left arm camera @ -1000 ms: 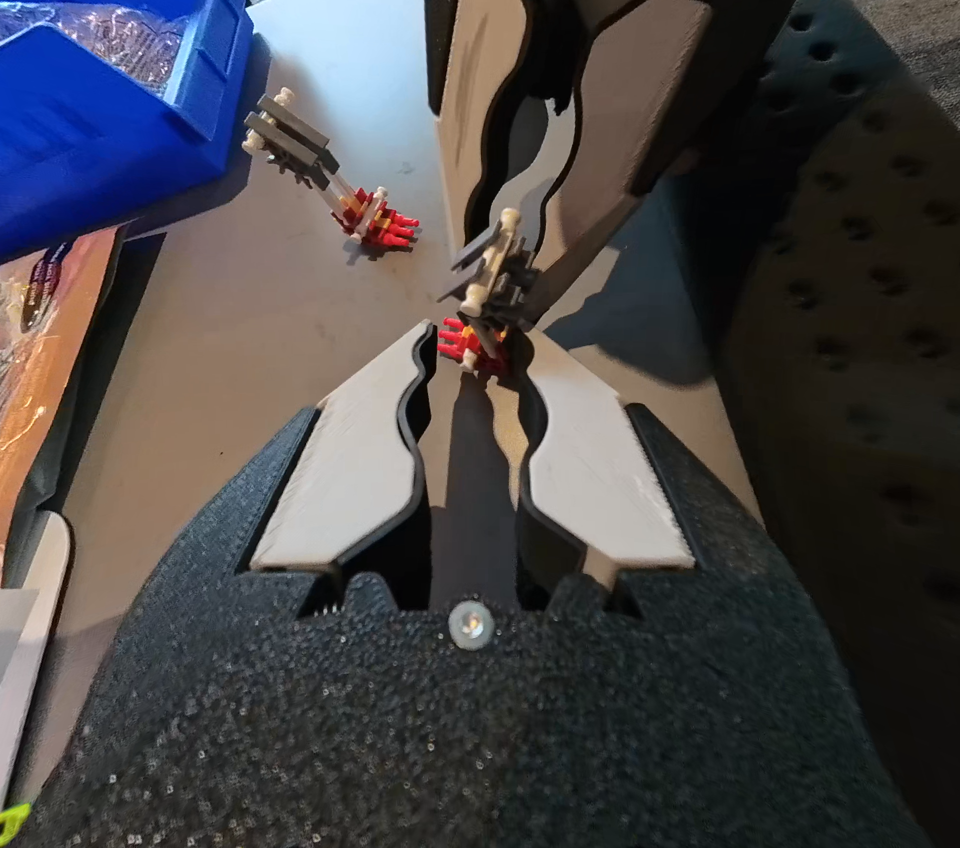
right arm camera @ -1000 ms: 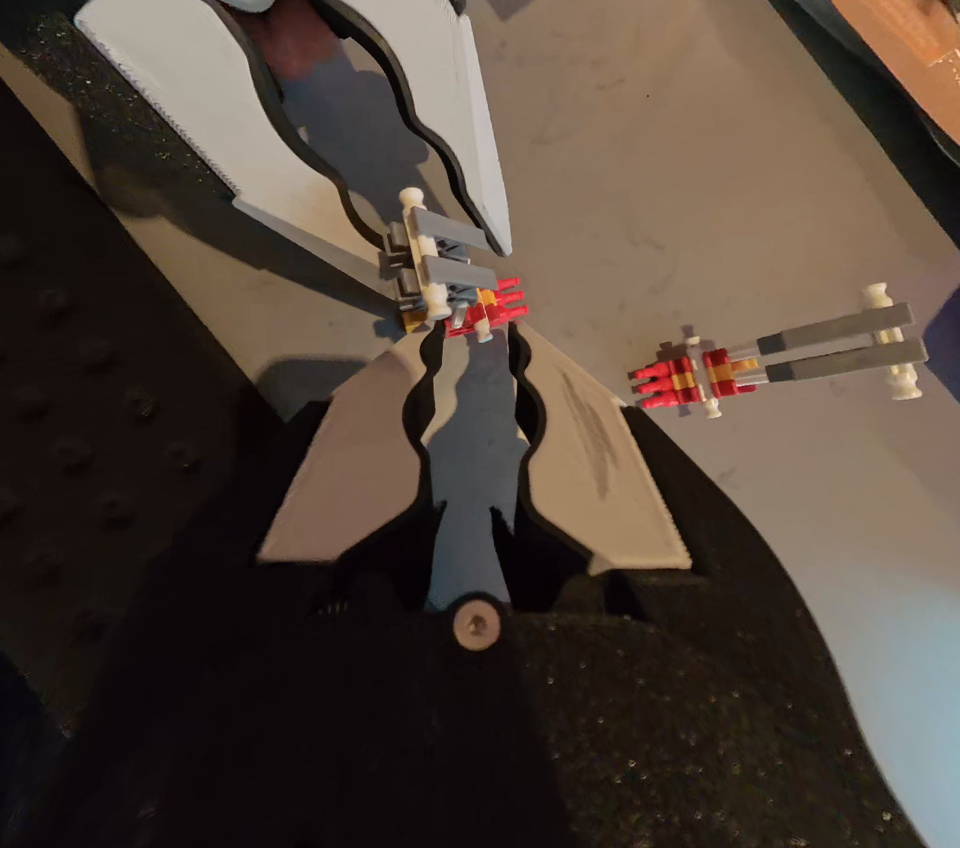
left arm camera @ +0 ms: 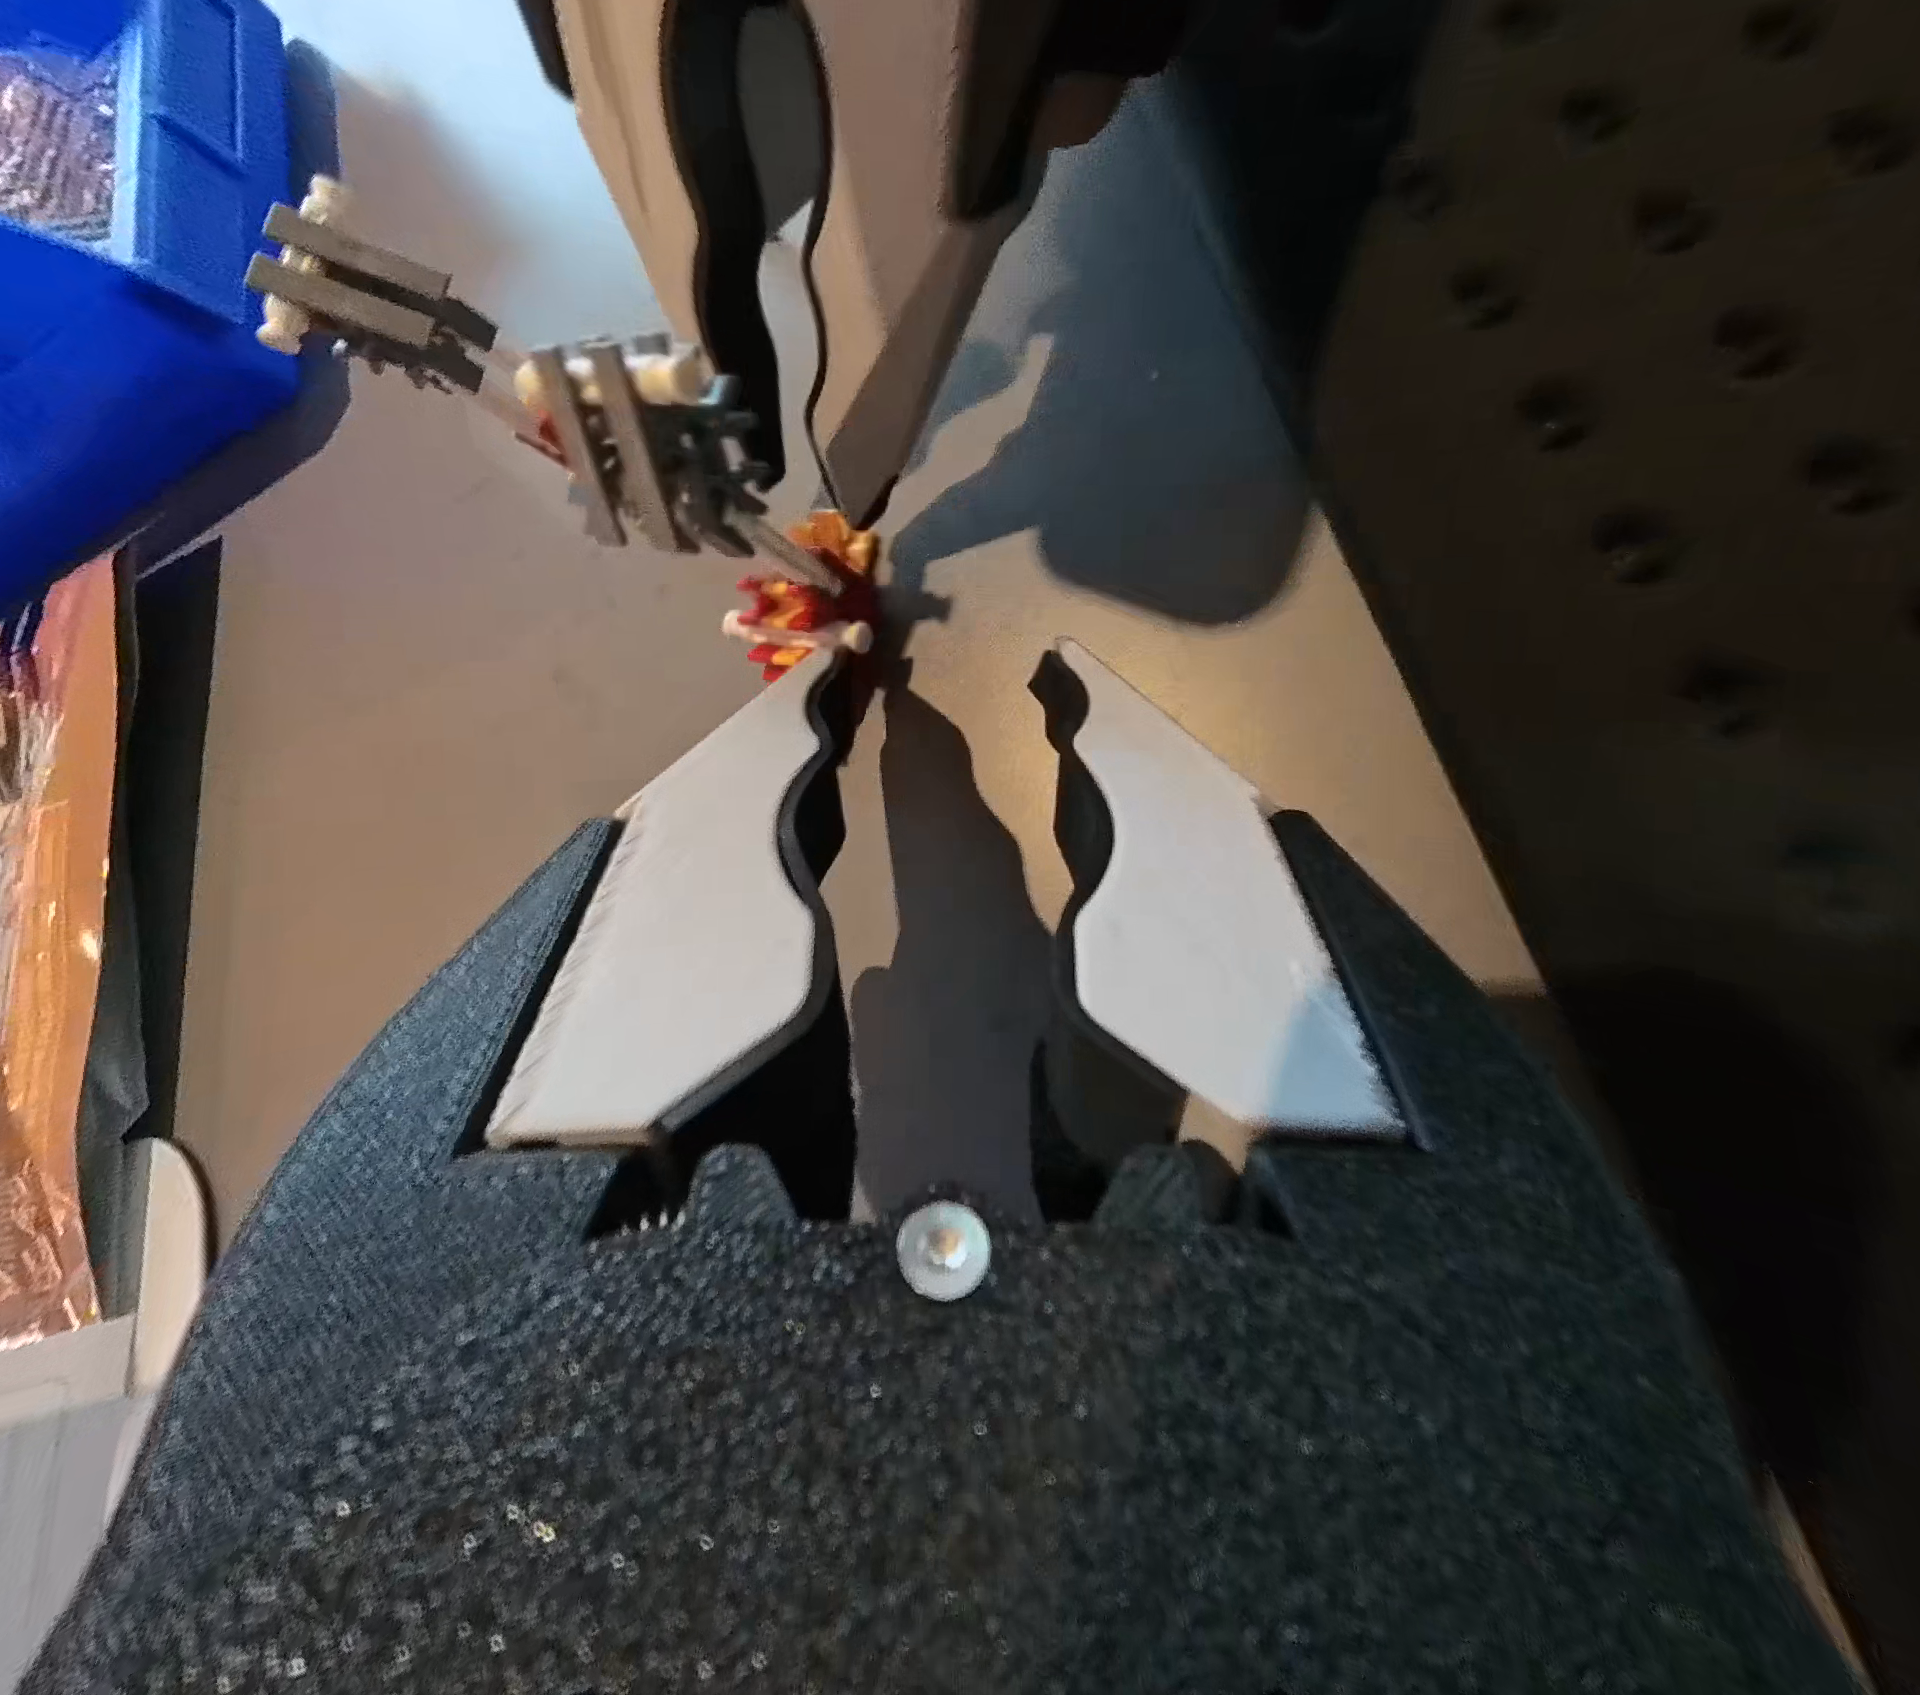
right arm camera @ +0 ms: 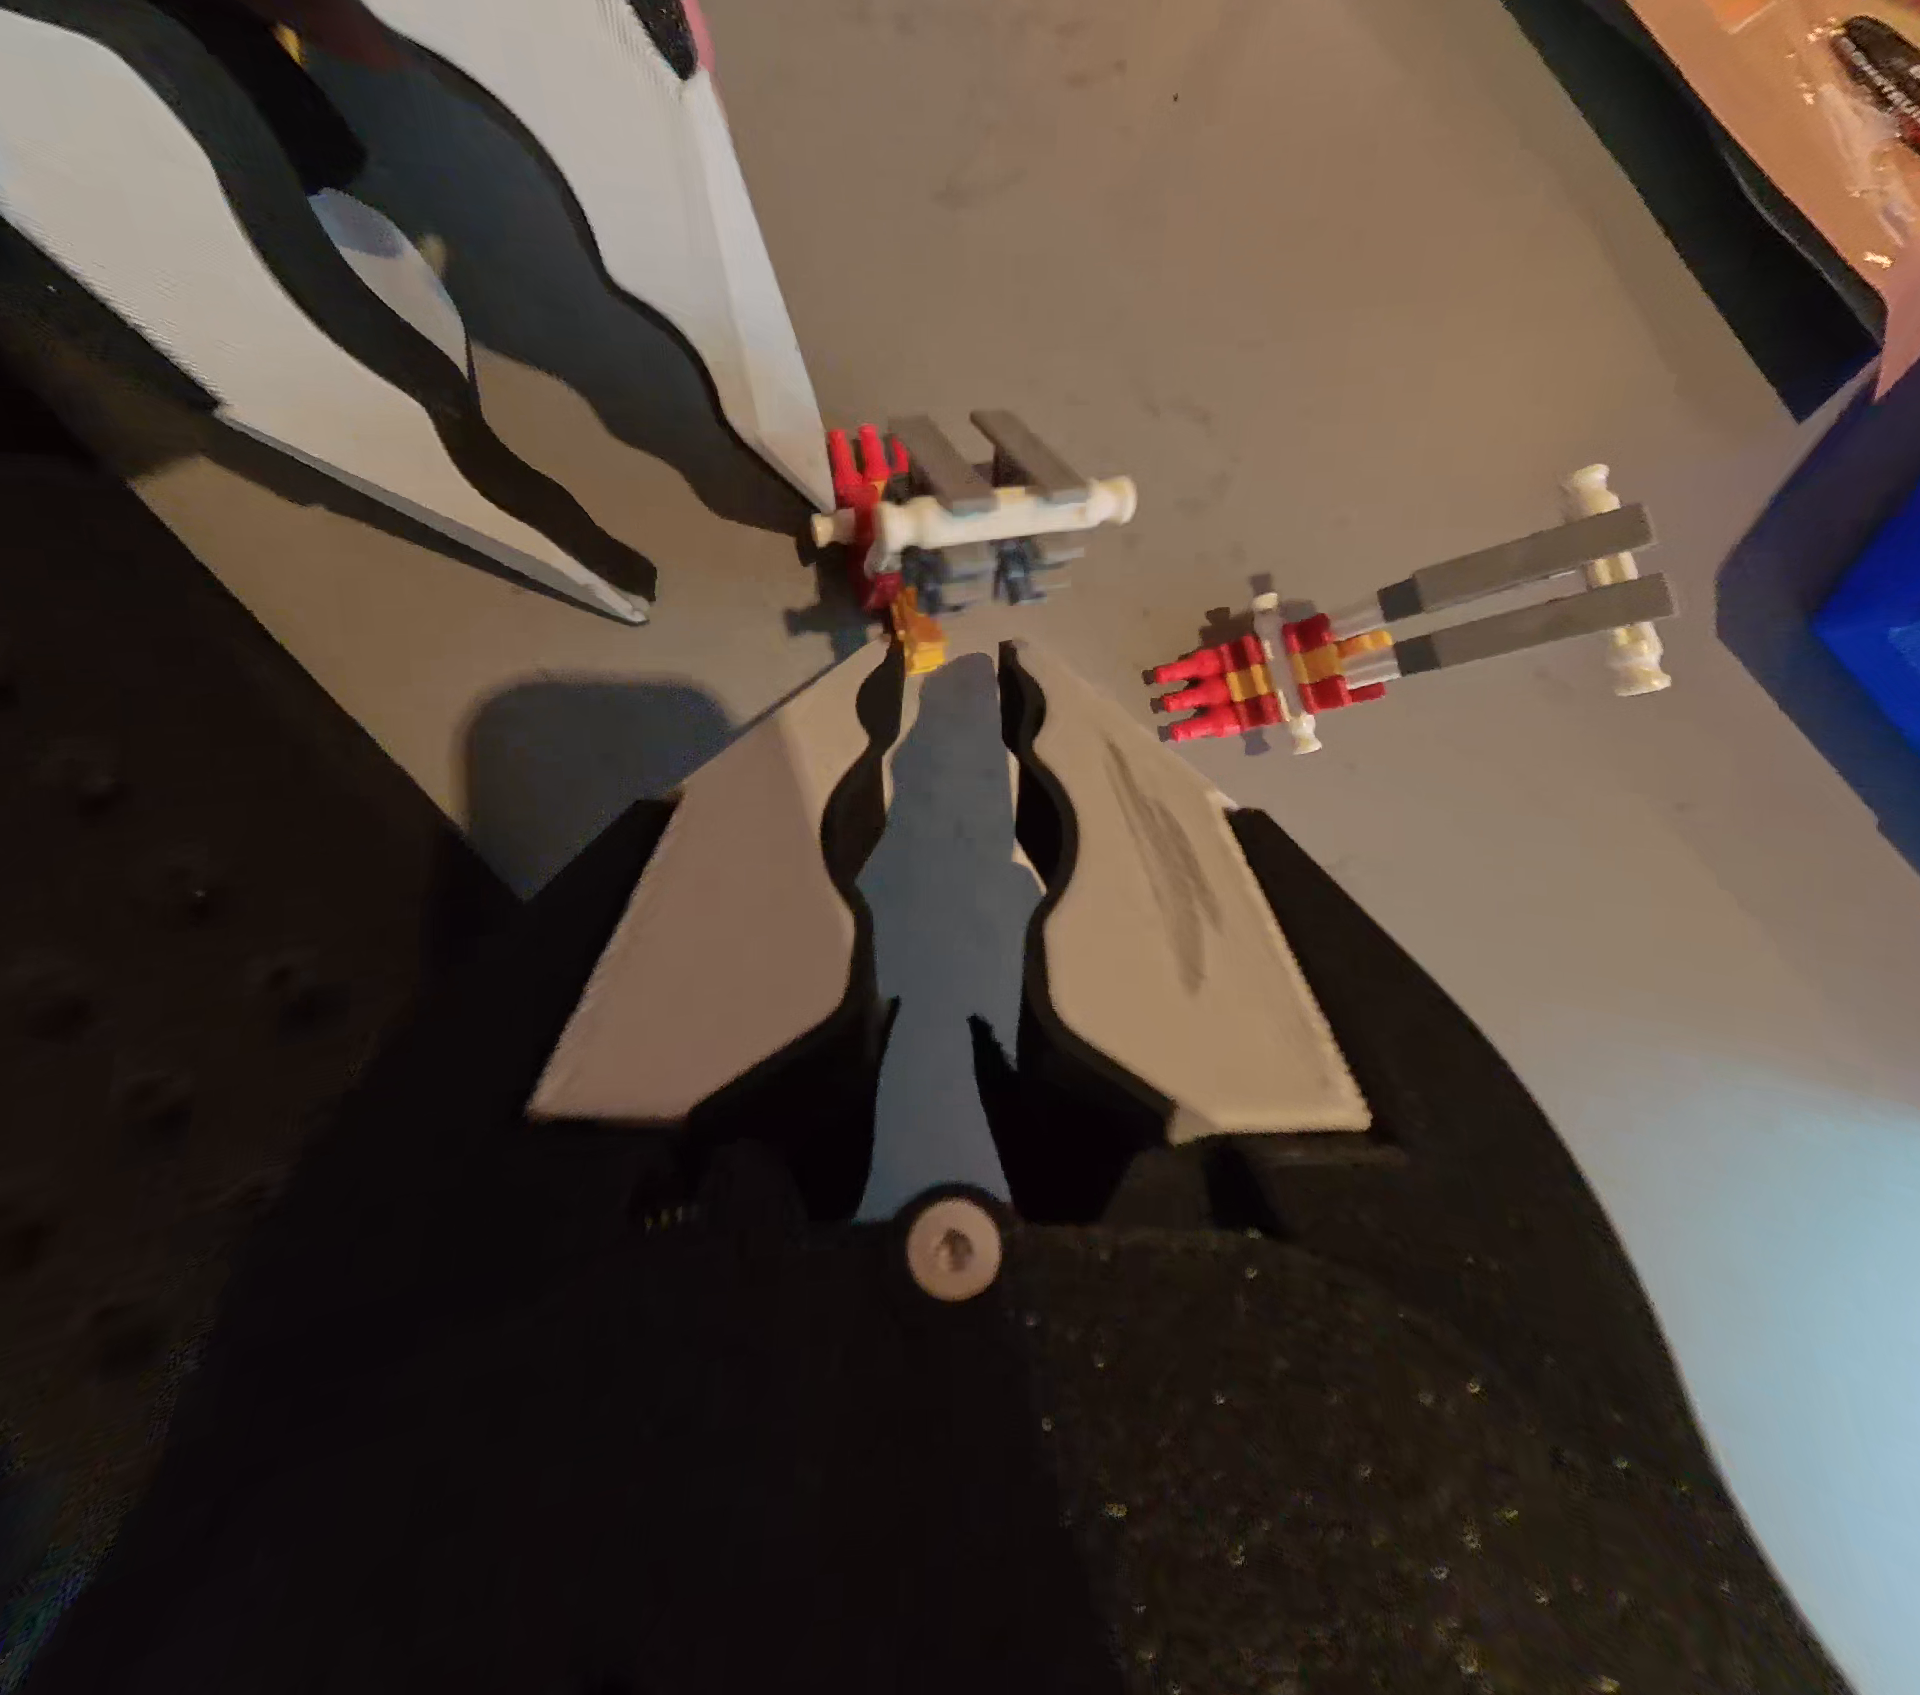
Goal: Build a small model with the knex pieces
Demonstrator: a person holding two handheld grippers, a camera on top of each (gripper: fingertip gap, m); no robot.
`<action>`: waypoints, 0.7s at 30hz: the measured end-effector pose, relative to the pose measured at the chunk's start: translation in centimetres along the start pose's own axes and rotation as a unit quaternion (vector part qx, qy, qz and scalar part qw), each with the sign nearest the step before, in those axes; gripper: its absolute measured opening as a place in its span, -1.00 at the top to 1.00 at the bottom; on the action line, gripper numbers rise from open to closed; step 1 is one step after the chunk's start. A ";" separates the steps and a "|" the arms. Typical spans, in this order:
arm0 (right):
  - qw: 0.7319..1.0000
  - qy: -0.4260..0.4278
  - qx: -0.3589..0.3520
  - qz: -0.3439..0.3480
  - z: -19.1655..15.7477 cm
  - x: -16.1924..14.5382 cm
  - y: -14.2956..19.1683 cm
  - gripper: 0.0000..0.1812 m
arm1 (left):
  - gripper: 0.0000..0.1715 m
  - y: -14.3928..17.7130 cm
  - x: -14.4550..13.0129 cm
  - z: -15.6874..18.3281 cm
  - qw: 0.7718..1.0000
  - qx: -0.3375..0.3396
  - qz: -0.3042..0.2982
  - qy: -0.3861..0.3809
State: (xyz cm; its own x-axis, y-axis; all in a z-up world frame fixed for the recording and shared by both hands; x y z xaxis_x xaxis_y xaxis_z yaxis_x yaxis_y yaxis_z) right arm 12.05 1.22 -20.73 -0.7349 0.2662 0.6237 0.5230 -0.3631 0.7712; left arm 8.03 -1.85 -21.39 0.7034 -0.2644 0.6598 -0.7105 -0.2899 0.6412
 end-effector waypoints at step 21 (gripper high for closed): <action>0.999 0.012 0.018 -0.027 -0.3 -0.2 -1.2 0.86 | 0.58 0.1 -0.7 -0.9 1.000 -0.015 0.000 0.024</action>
State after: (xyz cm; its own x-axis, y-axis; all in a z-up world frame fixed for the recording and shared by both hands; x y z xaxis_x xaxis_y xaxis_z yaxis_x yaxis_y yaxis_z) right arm 11.48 1.35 -21.84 -0.7717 0.2633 0.5789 0.4977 -0.3166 0.8075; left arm 7.47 -0.84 -21.46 0.7026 -0.2191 0.6770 -0.7107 -0.2625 0.6526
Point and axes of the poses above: each gripper's, where its closed fingertips meet, y back along the fingers, x out of its top, z = x × y across the jaws, the point moved 1 cm from there along y, back along the fingers, and after that the axes turned 3 degrees about x, right-handed, at the moved point
